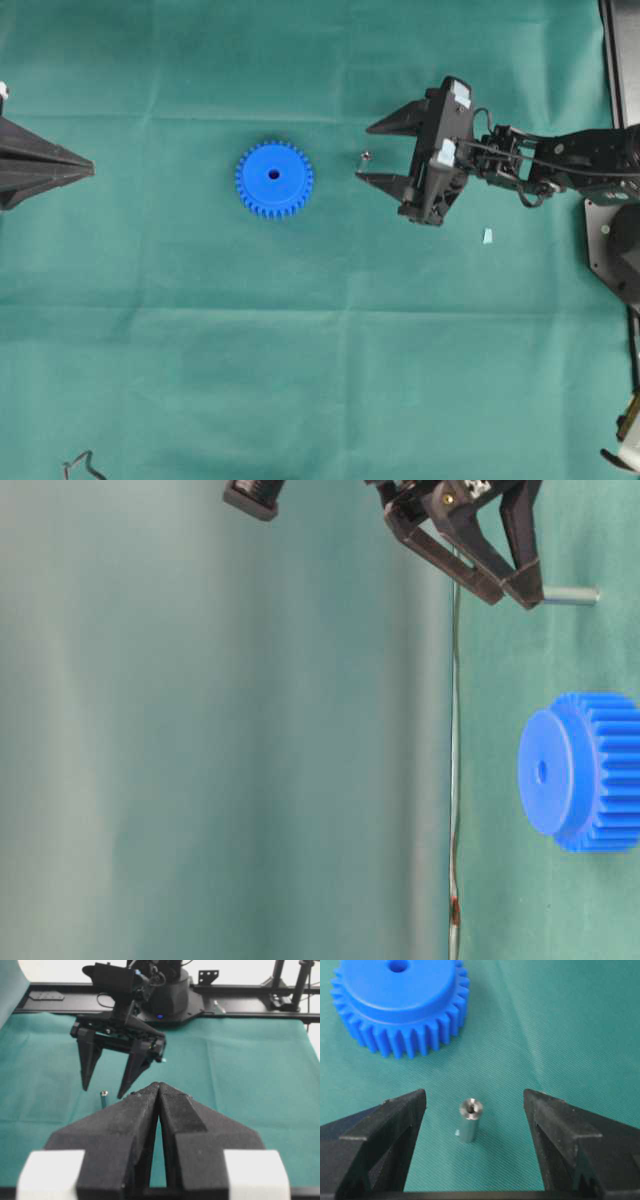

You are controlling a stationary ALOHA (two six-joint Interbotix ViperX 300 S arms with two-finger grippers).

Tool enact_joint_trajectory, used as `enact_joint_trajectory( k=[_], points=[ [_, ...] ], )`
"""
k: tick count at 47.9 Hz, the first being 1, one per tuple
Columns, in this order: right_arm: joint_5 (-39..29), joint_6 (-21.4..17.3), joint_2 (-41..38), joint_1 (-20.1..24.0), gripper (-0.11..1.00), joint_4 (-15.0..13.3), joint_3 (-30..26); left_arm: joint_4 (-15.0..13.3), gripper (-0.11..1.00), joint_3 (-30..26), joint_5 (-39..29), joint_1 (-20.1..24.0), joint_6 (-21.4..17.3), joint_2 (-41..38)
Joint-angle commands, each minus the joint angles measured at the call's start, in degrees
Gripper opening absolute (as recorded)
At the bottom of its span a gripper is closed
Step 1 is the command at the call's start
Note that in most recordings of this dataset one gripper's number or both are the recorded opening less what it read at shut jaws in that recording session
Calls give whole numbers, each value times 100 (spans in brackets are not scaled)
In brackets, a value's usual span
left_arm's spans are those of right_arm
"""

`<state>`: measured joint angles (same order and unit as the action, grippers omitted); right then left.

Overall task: Insert the shaft into the center hole of the gear.
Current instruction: 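Close the right gripper around the silver shaft and lift it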

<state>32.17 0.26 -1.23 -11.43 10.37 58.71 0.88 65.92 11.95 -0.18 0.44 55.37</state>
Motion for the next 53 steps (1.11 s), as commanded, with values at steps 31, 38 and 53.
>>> enact_joint_trajectory(
  k=[31,38,53],
  points=[
    [-141,35,-62,18,17,-18,-26,18,0,-123,26,0,9,-35],
    [-141,26,-62,9,17,-18,-44,9,0,-132,26,0,9,-35],
    [-299,26,237,18,17,0,-62,9,0,-132,9,0,18,-35]
  ],
)
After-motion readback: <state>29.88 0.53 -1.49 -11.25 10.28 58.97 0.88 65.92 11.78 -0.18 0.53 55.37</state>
